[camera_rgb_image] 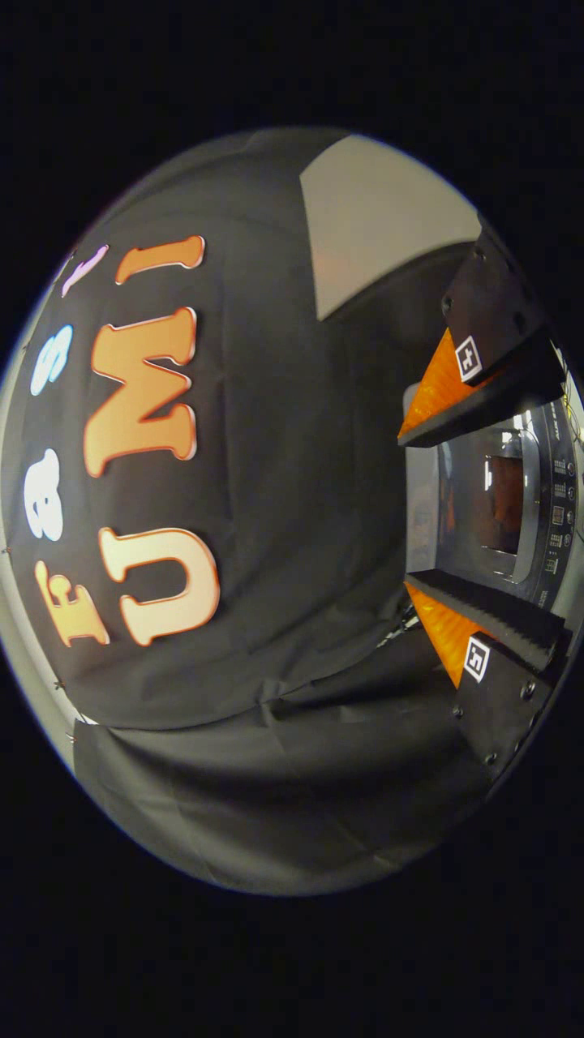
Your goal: Put the clothes into the washing machine and then close the washing machine lid.
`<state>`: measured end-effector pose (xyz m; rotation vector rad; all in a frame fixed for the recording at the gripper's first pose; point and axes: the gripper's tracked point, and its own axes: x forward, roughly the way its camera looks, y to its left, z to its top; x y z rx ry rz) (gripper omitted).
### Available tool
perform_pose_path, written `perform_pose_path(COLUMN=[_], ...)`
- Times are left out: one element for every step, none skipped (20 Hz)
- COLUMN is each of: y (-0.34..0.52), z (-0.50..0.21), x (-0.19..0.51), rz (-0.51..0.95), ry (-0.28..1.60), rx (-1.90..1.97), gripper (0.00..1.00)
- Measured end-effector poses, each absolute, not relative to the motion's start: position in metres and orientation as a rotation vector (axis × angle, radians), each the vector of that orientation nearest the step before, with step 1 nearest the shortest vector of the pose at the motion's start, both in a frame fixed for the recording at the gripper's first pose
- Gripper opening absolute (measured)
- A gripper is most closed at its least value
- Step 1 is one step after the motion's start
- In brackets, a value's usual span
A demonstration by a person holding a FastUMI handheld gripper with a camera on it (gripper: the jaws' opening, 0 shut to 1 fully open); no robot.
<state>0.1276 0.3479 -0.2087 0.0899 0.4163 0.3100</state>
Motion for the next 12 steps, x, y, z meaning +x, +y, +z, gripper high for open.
perform_pose_path(y=[0.34,0.331,0.319,0.307,0.297,0.284,0.271,0.258,0.245,0.232,0.218,0.205], z=[-0.191,-0.17,-0.151,-0.133,-0.115,-0.095,-0.078,-0.065,-0.05,-0.037,-0.025,-0.013], x=[0.121,0.117,0.111,0.107,0.105,0.097,0.091,0.085,0.079,0.071,0.064,0.057], rz=[0.306,0.298,0.292,0.289,0.28,0.27,0.264,0.255,0.243,0.23,0.221,0.209], ry=[0.39,0.357,0.322,0.288,0.254,0.218,0.187,0.158,0.138,0.122,0.11,0.1], rx=[0.091,0.088,0.081,0.068,0.053,0.04,0.032,0.026,0.024,0.021,0.029,0.043], gripper=[0.98,0.98,0.98,0.98,0.98,0.98,0.98,0.98,0.98,0.98,0.98,0.98])
